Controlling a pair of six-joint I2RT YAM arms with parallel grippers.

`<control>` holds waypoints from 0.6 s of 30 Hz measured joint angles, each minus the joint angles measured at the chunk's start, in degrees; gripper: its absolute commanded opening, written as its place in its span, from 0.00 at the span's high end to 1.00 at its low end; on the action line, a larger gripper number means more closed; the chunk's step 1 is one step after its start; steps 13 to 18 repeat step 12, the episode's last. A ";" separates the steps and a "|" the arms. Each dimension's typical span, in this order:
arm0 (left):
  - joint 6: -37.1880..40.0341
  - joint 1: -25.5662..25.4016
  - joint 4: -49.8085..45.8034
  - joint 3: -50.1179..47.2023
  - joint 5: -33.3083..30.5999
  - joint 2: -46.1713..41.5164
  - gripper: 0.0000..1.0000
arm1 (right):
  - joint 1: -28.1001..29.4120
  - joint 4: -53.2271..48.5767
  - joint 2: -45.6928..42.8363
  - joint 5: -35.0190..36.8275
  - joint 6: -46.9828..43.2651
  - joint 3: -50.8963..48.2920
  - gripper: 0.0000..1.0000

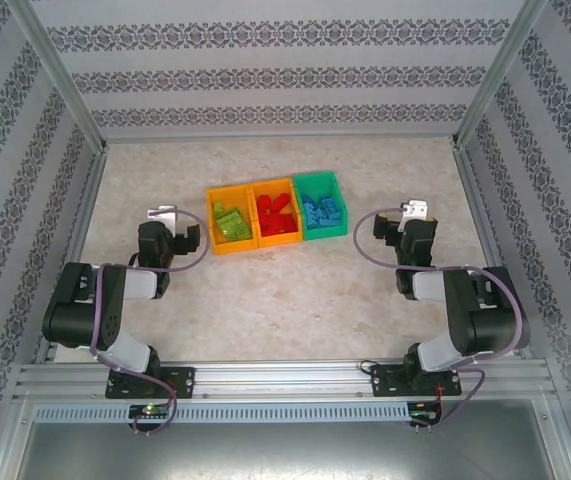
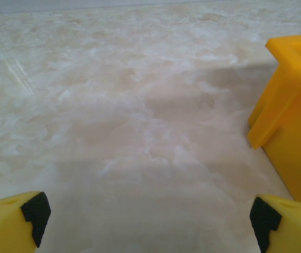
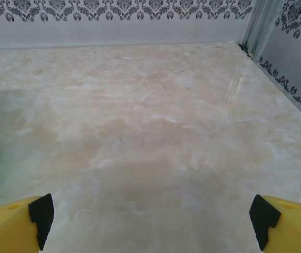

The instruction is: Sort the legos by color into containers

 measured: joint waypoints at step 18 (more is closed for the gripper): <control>0.00 0.00 0.57 0.00 0.02 0.00 0.01 | 0.00 0.00 0.00 0.00 0.00 0.00 0.02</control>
